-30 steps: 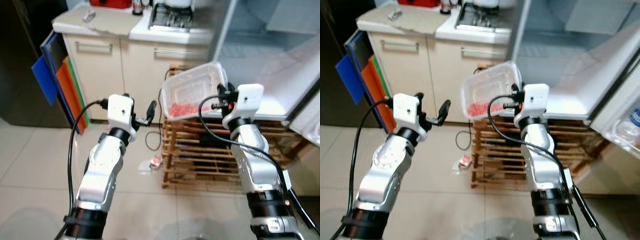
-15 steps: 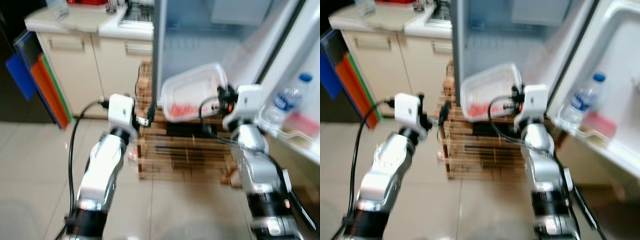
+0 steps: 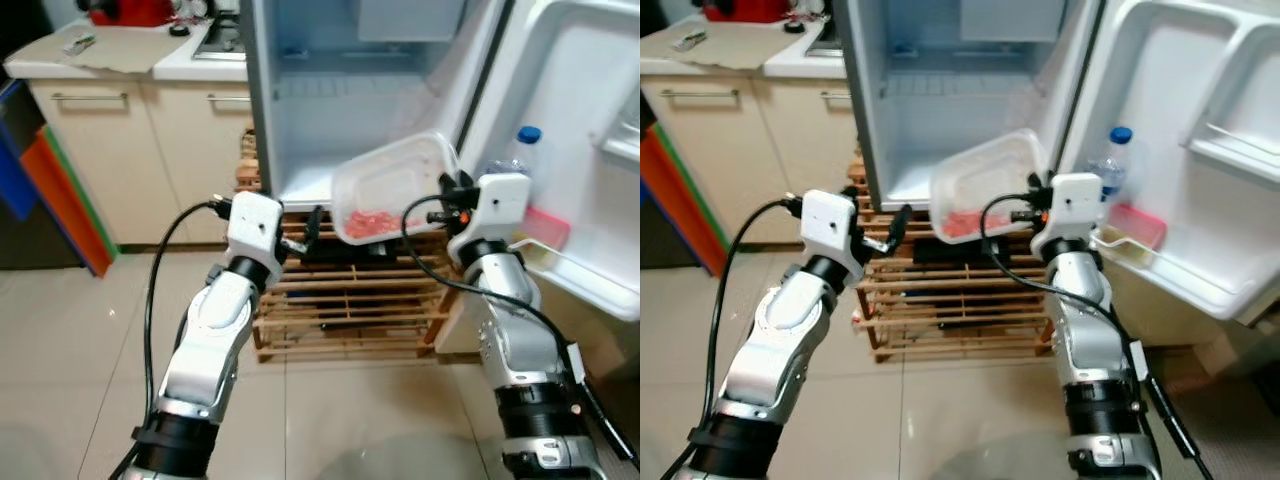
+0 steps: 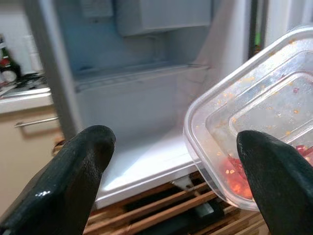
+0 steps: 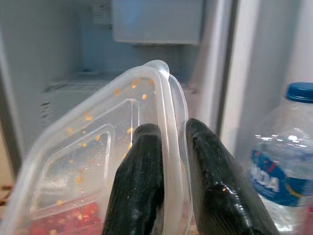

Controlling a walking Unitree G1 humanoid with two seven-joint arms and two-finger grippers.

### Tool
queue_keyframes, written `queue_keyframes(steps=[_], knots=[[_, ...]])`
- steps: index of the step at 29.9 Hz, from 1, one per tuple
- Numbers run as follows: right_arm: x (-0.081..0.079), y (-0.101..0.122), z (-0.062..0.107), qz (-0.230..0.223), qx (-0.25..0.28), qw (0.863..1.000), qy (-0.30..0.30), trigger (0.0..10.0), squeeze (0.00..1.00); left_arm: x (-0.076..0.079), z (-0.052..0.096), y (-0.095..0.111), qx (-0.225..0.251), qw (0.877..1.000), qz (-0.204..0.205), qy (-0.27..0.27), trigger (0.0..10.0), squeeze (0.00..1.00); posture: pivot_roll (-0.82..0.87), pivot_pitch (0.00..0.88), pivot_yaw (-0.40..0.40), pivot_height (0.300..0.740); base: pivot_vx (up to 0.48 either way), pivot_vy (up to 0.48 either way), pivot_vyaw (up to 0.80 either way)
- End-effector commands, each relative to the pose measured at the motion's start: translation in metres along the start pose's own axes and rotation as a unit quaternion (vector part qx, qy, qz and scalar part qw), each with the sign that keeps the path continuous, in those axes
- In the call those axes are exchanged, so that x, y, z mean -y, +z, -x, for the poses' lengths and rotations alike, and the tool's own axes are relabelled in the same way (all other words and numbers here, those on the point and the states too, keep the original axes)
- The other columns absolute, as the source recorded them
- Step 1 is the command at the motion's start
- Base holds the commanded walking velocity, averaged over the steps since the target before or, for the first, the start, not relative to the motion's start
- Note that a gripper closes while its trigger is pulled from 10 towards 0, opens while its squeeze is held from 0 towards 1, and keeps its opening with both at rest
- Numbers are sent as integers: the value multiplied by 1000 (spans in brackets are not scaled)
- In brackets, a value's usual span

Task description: Restocking fridge

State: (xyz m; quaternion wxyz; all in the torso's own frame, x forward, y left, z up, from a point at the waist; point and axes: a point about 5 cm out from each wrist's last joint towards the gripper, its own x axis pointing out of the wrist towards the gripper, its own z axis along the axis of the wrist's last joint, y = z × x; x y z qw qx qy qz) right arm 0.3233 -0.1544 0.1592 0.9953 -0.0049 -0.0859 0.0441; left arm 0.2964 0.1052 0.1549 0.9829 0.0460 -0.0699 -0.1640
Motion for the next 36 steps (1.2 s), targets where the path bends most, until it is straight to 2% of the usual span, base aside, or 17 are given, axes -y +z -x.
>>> queue_keyframes(steps=[1,20,29,35,36], knots=[[2,7,-3,-3,15,1000,-1,0,0,2,-2,4,7,1000,-6,-6,10000,0,-34,0,-14,740,458,0,0],[-1,4,-4,-2,9,1000,9,0,0,5,-4,5,10,1000,-5,-12,10000,0,-32,0,-15,740,471,0,0],[-1,-1,-4,-1,-1,1000,12,0,0,7,-4,3,2,1000,3,-15,10000,0,-31,0,-18,740,0,0,0],[-1,-10,-8,-26,-24,999,10,0,0,8,-4,3,0,1000,4,-17,10000,0,-30,0,-14,740,0,0,0],[-1,-16,-13,-41,-40,998,10,0,0,8,-3,3,-1,1000,3,-18,10000,0,-23,0,-13,740,0,0,0]])
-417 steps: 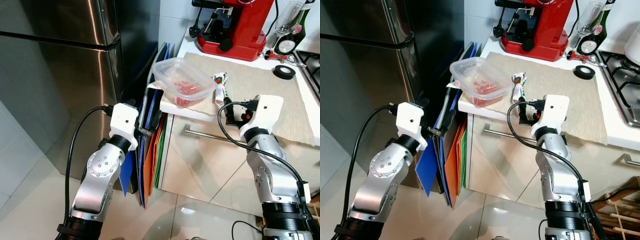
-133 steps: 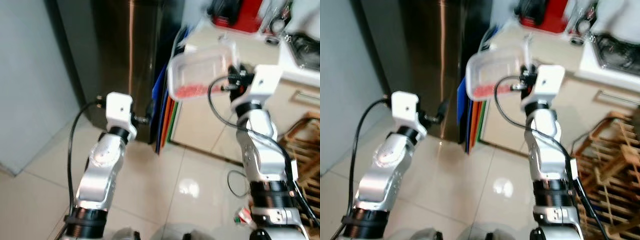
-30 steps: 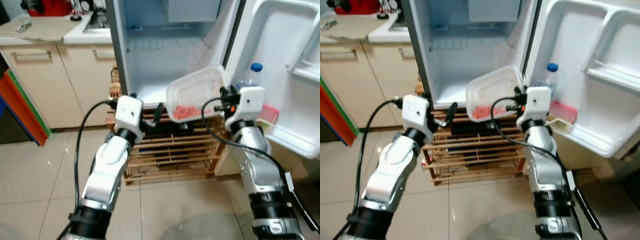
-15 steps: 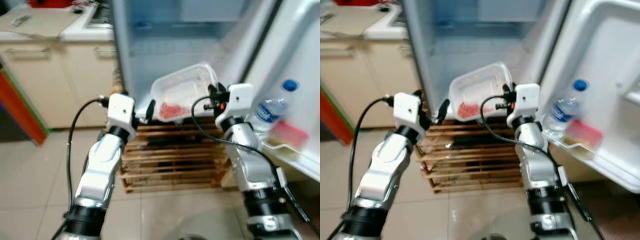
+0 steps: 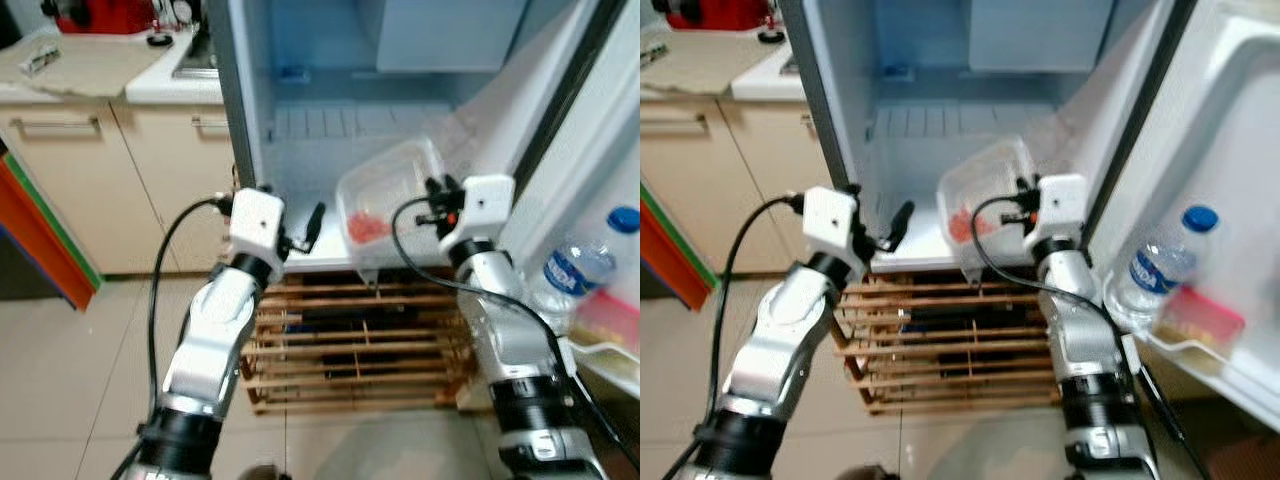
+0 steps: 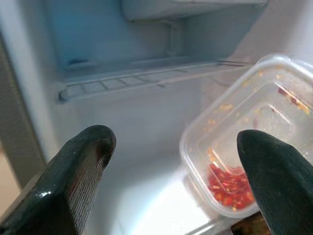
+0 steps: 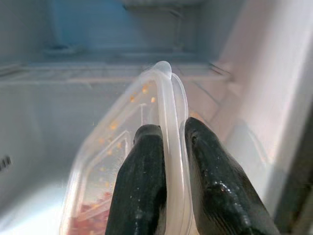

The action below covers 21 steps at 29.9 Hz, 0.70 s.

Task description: Restocking fridge

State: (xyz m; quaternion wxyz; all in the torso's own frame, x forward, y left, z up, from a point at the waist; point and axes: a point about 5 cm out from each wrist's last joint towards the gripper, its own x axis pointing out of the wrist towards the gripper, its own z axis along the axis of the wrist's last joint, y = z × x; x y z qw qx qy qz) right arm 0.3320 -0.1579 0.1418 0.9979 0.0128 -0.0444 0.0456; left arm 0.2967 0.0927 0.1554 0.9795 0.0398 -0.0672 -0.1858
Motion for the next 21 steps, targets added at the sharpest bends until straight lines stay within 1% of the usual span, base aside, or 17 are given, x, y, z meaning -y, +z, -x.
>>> queue_keyframes(steps=[1,2,5,6,7,11,12,14,15,18,21], knots=[[-6,1,-10,-30,-8,999,11,0,0,-4,2,1,-1,1000,-6,4,10000,0,-20,0,-12,740,0,0,0],[-6,1,-10,-30,-8,999,11,0,0,-4,2,1,-1,1000,-6,4,10000,0,-20,0,-12,740,0,0,0],[-5,-3,-18,-51,-22,998,8,0,0,-5,5,2,-4,1000,-10,7,10000,0,1,0,-11,740,0,0,0],[-5,-4,-25,-69,-29,997,7,0,0,-5,7,1,-8,1000,-11,9,10000,0,9,0,-11,740,0,0,0],[-5,-4,-27,-74,-30,997,9,0,0,-5,9,1,-9,1000,-11,9,10000,0,14,0,-10,740,0,0,0],[-8,-6,-33,-100,-38,994,18,0,0,-1,17,-1,-17,1000,-8,7,10000,0,33,31,-12,740,0,0,0],[-9,-7,-35,-110,-40,993,21,0,0,0,21,-1,-19,1000,-10,6,10000,0,43,45,-17,740,0,0,0],[-9,-7,-35,-115,-41,992,21,0,0,1,24,-1,-19,1000,-12,6,10000,0,51,51,-17,740,0,0,0],[-6,-9,-37,-132,-45,990,17,0,0,1,28,0,-21,1000,-15,4,10000,0,70,67,-21,740,0,0,0],[0,-11,-42,-155,-51,987,6,0,0,-6,36,-1,-33,999,-17,22,10000,0,96,90,-25,740,0,0,0],[0,-9,-48,-165,-52,985,5,0,0,-12,46,-2,-46,998,-15,37,10000,0,125,111,-24,740,0,0,0]])
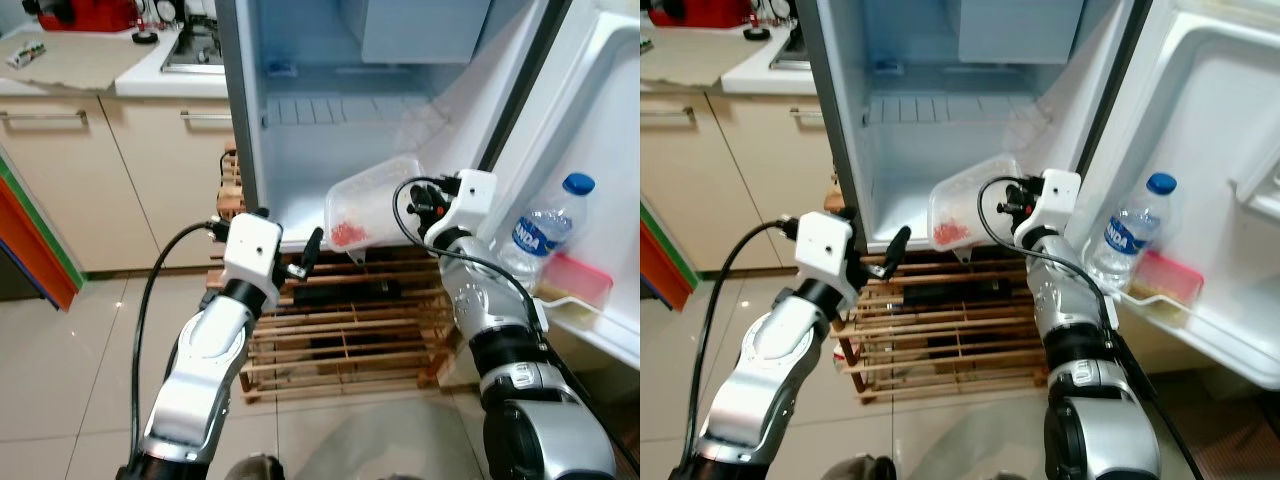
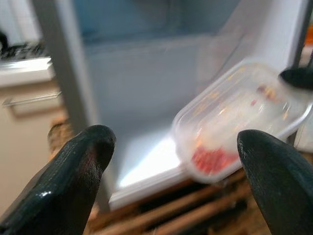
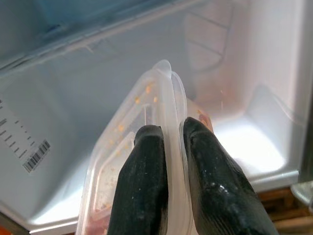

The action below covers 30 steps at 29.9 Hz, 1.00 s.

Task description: Restocking fridge

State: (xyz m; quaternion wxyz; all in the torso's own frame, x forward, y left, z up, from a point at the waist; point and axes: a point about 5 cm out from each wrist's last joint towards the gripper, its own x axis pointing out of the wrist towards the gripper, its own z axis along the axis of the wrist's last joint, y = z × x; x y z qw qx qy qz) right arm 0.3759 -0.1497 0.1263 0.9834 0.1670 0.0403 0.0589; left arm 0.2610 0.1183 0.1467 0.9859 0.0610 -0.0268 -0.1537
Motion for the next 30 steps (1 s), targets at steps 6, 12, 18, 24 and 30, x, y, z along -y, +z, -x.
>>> queue_keyframes(steps=[6,12,18,24,30], knots=[[-13,21,-14,-22,27,999,16,0,0,-12,17,4,-14,999,-9,31,10000,0,164,144,-27,740,0,0,0],[-28,23,-18,36,42,998,42,0,0,-14,20,4,-30,998,7,50,10000,0,151,166,-46,740,0,0,0],[-35,28,-13,122,85,988,53,0,0,-12,12,-2,-45,997,25,63,10000,0,117,154,-64,740,0,0,0],[-30,36,-3,153,132,978,46,0,0,-10,18,-24,-54,995,68,46,10000,0,78,129,-67,740,0,0,0],[-9,31,6,162,135,978,10,0,0,7,63,-63,-24,992,-117,-33,10000,0,47,88,-83,740,0,0,0]])
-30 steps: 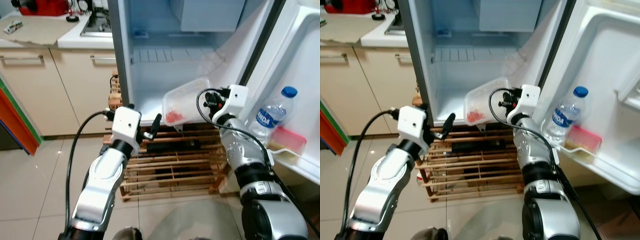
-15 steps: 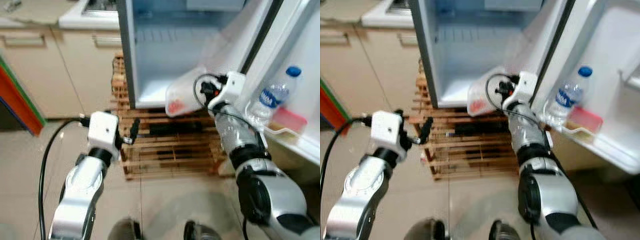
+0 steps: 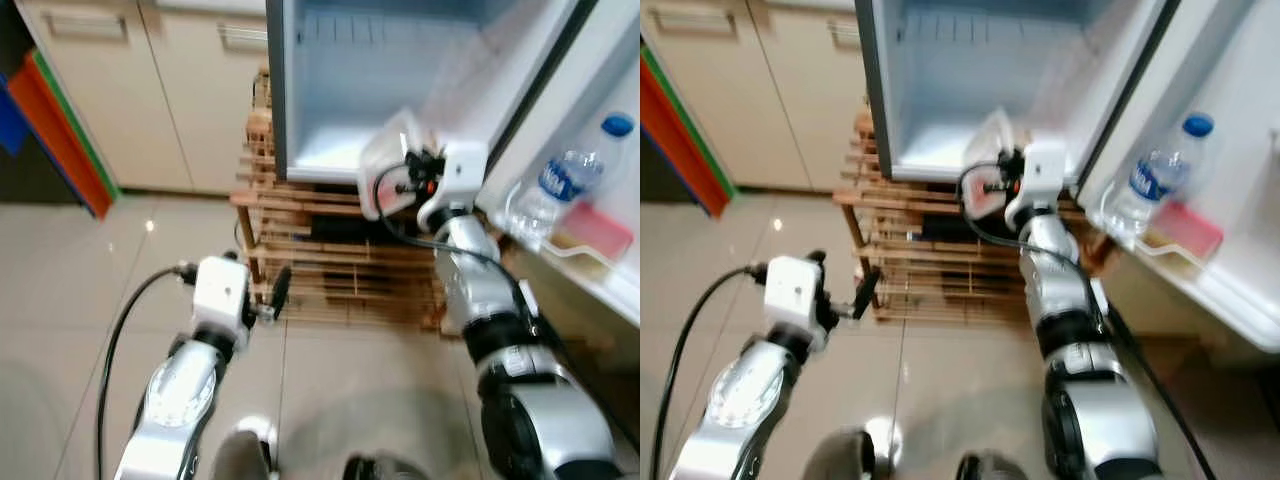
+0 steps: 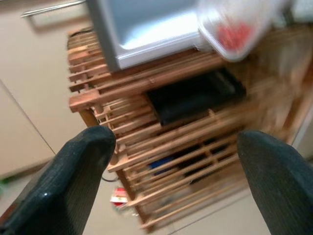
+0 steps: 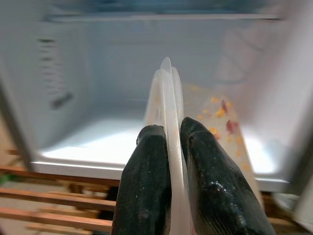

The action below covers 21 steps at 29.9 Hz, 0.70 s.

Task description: Restocking fridge

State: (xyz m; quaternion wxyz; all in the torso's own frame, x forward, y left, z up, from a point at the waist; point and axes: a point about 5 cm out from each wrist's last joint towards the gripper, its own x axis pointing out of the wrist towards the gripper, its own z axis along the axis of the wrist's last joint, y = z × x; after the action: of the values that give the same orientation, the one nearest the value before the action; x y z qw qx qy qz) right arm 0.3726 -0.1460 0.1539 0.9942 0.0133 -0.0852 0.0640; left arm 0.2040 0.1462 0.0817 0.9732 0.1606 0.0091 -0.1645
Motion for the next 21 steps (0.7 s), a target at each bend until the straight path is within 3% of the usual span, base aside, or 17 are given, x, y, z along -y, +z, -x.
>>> queue_keyframes(steps=[1,4,6,9,21], knots=[[7,6,0,4,20,1000,-16,0,0,9,-3,0,27,999,-31,-11,10000,0,46,85,-84,740,0,0,0],[10,9,-1,8,25,999,-24,0,0,7,-14,-4,30,998,-47,8,10000,0,34,72,-86,740,0,0,0],[11,15,-4,14,36,999,-29,0,0,5,-26,-5,53,995,-77,23,10000,0,23,57,-88,740,0,0,0],[9,17,-7,8,36,999,-27,0,0,6,-32,-5,66,995,-79,15,10000,0,21,57,-90,740,0,0,0],[-8,18,-15,-13,27,999,12,0,0,7,-40,-1,82,995,-12,61,10000,0,55,70,-120,740,20,24,0]])
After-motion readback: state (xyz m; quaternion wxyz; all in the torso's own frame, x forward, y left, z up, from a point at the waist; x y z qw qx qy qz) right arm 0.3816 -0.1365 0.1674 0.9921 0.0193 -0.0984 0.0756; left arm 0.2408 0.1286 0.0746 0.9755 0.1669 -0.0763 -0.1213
